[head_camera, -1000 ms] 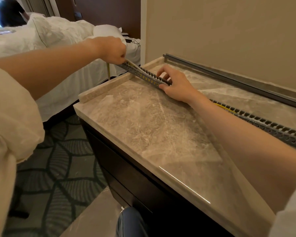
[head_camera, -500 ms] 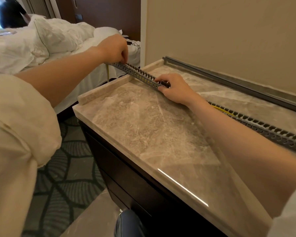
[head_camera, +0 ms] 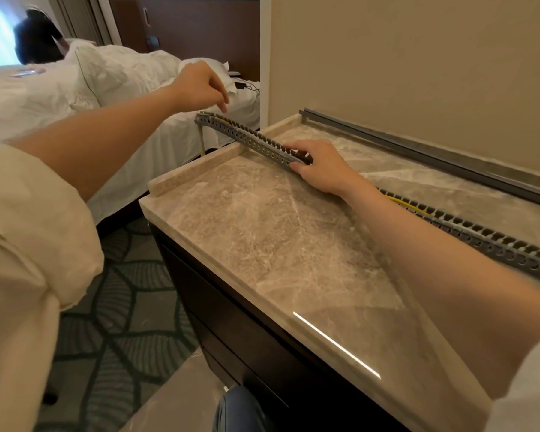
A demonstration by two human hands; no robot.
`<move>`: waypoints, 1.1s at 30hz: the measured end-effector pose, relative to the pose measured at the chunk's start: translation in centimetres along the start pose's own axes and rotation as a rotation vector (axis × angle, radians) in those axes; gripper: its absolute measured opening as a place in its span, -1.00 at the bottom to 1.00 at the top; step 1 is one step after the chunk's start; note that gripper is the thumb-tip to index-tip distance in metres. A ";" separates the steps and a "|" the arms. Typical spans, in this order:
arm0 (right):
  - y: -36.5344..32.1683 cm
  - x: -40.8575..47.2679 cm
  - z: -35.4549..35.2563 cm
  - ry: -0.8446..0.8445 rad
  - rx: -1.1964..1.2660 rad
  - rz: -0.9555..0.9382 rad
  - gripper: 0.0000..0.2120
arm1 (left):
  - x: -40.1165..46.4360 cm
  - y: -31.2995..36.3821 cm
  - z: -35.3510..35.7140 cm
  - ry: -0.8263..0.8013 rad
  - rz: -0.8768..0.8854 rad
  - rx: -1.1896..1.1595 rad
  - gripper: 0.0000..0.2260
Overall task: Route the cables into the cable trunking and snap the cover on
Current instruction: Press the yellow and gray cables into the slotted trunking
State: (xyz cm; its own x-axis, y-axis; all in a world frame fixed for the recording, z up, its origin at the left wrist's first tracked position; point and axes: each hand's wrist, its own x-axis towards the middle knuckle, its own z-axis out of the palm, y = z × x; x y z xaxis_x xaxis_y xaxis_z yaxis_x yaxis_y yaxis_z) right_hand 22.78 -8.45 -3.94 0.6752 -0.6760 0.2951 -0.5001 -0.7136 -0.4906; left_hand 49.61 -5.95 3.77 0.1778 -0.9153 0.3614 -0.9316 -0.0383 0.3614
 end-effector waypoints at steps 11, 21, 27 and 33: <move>0.0 0.0 0.2 0.012 0.009 0.005 -0.62 | -0.9 -0.7 0.9 0.007 -0.067 0.206 -0.78; 0.8 -2.2 -3.2 -0.168 -0.261 0.085 -0.62 | -0.8 6.0 3.9 -0.016 0.102 0.119 -0.77; 4.8 -8.9 -9.8 -0.123 -0.222 0.191 -0.53 | -1.4 12.8 7.6 -0.126 0.205 0.018 -0.72; 10.5 -16.5 -17.2 -0.004 -0.313 0.400 -0.78 | -1.7 21.8 11.7 -0.200 0.379 -0.011 -0.72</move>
State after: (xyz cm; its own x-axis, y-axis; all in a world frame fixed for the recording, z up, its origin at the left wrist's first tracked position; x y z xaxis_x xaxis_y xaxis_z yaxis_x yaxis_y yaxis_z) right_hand -2.94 -7.91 0.14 0.3994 -0.9074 0.1306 -0.8581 -0.4201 -0.2953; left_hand 25.32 -9.90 0.93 -0.2426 -0.9235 0.2973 -0.9157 0.3191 0.2441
